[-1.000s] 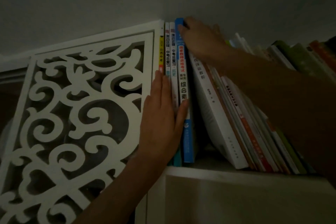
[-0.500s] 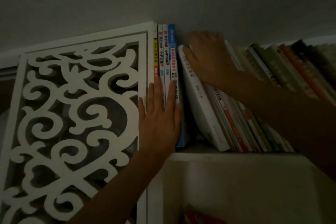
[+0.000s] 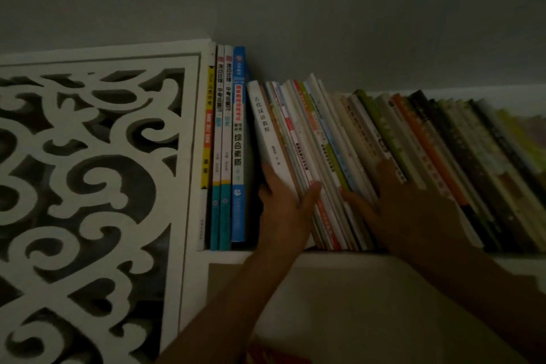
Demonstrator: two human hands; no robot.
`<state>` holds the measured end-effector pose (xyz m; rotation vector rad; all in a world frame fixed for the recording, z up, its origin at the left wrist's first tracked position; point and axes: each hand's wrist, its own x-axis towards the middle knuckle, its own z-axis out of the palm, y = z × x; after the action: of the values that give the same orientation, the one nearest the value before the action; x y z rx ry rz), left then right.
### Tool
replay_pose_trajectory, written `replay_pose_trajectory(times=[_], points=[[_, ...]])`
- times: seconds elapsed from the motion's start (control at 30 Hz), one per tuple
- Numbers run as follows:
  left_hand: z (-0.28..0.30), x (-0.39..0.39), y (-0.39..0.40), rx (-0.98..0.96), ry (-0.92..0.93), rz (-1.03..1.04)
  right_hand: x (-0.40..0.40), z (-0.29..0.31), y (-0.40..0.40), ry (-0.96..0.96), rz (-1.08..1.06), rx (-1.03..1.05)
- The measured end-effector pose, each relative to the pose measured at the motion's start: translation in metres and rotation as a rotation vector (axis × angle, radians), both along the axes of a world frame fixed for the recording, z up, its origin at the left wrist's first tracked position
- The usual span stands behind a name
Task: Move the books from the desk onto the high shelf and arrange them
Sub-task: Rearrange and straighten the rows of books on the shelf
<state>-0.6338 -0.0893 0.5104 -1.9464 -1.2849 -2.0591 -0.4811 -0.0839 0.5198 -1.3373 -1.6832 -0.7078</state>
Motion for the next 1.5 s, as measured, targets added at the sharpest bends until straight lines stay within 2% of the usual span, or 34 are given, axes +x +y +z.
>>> replay_pose_trajectory(times=[0.1,0.17,0.23,0.27,0.3,0.37,0.47,0.57,0.63,0.7,0.73,0.77,0.83,0.9,1.0,1.2,1.4,1.5], points=[[-0.001,-0.015,0.013,0.0,0.038,-0.119,0.003,0.009,0.015,-0.069,-0.001,0.037],[0.002,-0.021,0.015,0.003,0.072,-0.154,-0.001,0.015,0.025,-0.096,0.088,0.061],[0.004,-0.024,0.014,-0.004,0.11,-0.146,-0.007,0.01,0.026,-0.087,0.075,0.281],[0.005,-0.026,0.014,-0.011,0.12,-0.148,-0.013,0.01,0.022,-0.071,0.01,0.312],[0.005,-0.029,0.015,-0.012,0.119,-0.156,-0.021,0.011,0.013,-0.081,-0.011,0.202],[0.007,-0.032,0.01,0.033,0.098,-0.146,-0.034,0.009,0.014,0.004,0.09,0.172],[-0.003,-0.015,0.003,0.152,-0.019,-0.054,-0.037,0.009,0.009,-0.009,0.098,0.11],[-0.016,0.003,-0.019,0.107,0.066,0.07,-0.029,0.008,0.015,0.057,0.168,0.178],[-0.017,-0.015,-0.04,0.223,0.157,0.305,-0.023,0.009,0.012,0.051,0.203,0.153],[-0.009,-0.048,-0.057,0.4,0.249,0.646,-0.02,0.008,0.008,-0.018,0.218,0.108],[-0.006,-0.067,-0.06,0.415,0.332,0.79,-0.021,0.007,0.005,-0.054,0.232,0.103],[-0.003,-0.08,-0.063,0.36,0.343,0.819,-0.021,0.006,0.004,-0.081,0.239,0.091],[0.001,-0.095,-0.056,0.218,0.336,0.761,-0.024,0.0,0.002,-0.089,0.225,0.072],[-0.002,-0.102,-0.042,0.186,0.427,0.731,-0.031,-0.015,0.002,-0.042,0.182,0.038],[-0.005,-0.107,-0.029,0.169,0.432,0.72,-0.049,-0.037,-0.002,0.088,0.265,-0.074],[-0.008,-0.098,-0.027,0.202,0.384,0.709,-0.064,-0.033,-0.004,0.236,0.327,-0.114],[-0.008,-0.086,-0.019,0.21,0.342,0.7,-0.088,-0.028,-0.012,0.276,0.288,-0.127],[-0.01,-0.088,-0.025,0.178,0.387,0.716,-0.076,-0.028,-0.019,0.238,0.307,-0.136]])
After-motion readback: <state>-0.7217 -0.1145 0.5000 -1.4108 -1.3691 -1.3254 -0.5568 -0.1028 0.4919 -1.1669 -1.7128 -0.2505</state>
